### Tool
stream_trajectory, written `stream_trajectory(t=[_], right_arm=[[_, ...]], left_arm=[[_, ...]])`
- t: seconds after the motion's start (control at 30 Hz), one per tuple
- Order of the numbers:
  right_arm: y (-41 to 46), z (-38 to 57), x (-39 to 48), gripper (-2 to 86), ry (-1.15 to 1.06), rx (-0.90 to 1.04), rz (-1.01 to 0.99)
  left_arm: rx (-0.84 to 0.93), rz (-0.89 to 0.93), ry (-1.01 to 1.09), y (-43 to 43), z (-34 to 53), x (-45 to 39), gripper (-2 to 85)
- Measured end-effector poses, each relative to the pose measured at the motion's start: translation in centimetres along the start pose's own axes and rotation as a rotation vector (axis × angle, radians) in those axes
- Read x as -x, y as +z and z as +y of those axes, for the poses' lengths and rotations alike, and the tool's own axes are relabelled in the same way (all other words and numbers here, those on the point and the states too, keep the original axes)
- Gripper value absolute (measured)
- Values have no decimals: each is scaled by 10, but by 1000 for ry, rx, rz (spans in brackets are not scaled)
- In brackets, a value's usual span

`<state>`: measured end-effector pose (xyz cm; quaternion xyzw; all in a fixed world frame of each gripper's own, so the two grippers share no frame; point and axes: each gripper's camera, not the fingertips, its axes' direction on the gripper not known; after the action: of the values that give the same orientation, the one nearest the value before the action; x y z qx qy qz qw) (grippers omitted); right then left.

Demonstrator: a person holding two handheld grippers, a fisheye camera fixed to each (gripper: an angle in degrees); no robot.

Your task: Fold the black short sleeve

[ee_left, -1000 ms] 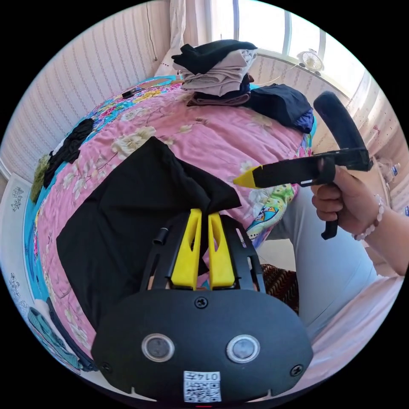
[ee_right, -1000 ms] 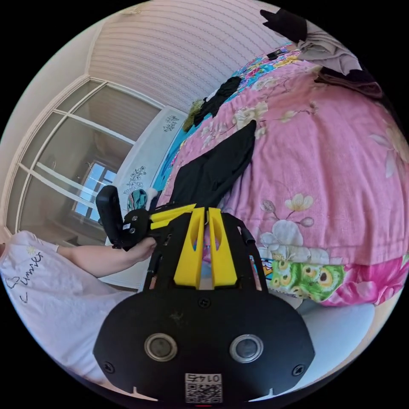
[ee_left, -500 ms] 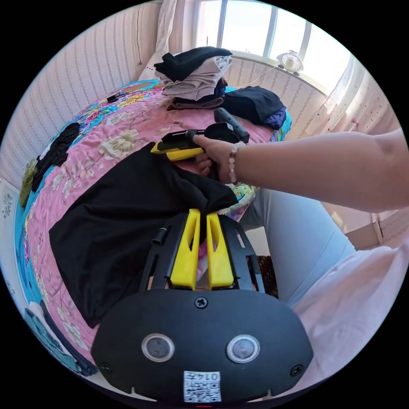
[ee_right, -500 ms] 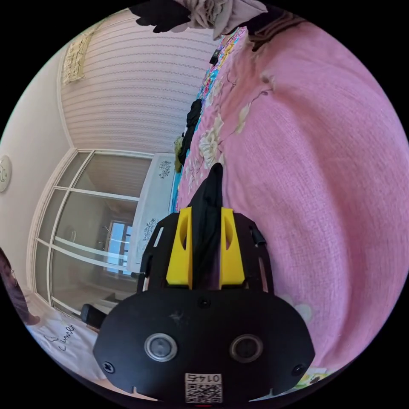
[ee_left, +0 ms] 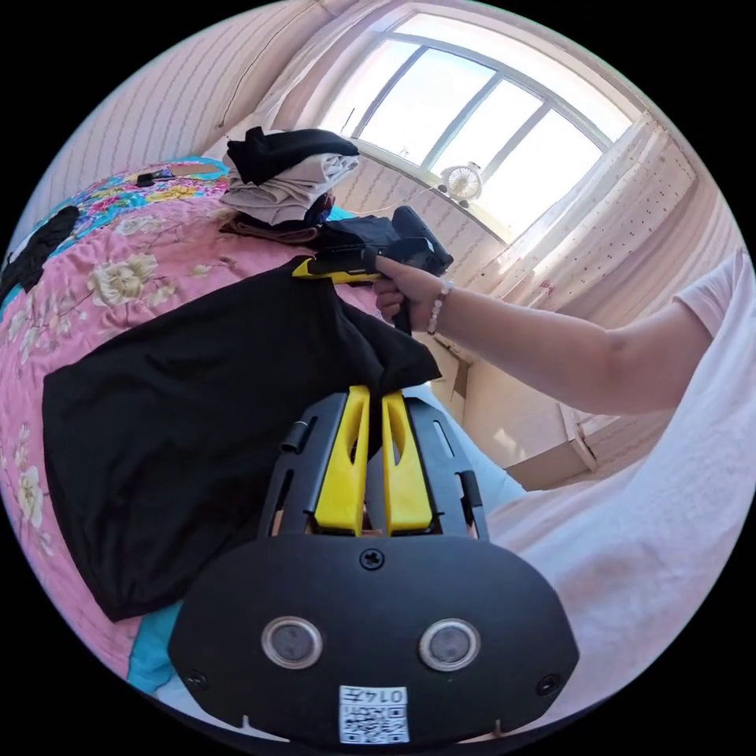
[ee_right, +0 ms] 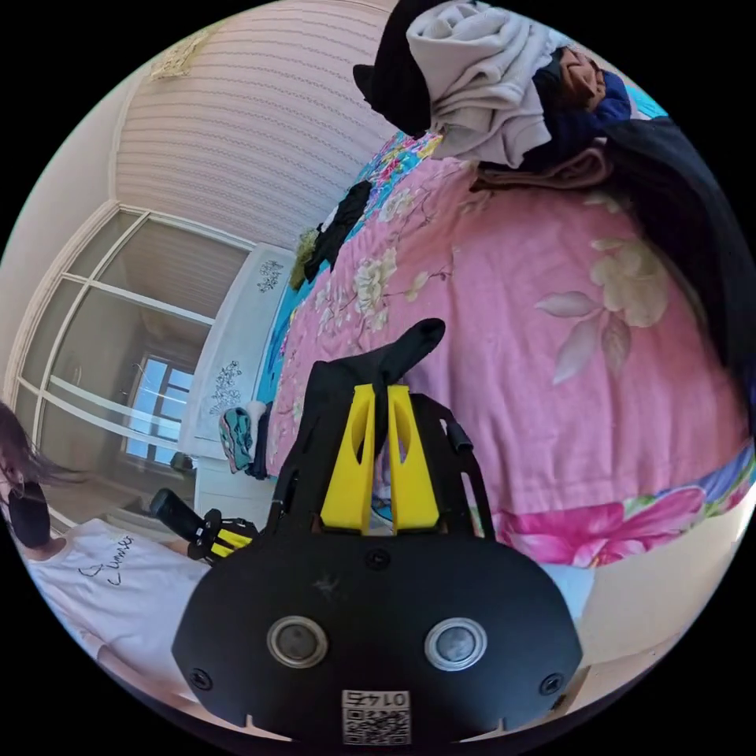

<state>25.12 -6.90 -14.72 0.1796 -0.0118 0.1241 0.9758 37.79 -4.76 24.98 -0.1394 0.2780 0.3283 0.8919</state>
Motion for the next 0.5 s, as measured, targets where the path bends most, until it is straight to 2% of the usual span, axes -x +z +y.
stream_trajectory(t=[0.2,0.37,0.5], right_arm=[[26,-28,73,17,-95,45,43],[124,-69,178,20,-239,139,67],[206,-95,231,26,-251,241,102]], left_arm=[[-104,-97,-159,-63,30,44,-3],[-185,-265,-319,-118,77,83,-3],[-276,-390,-547,-155,119,124,3]])
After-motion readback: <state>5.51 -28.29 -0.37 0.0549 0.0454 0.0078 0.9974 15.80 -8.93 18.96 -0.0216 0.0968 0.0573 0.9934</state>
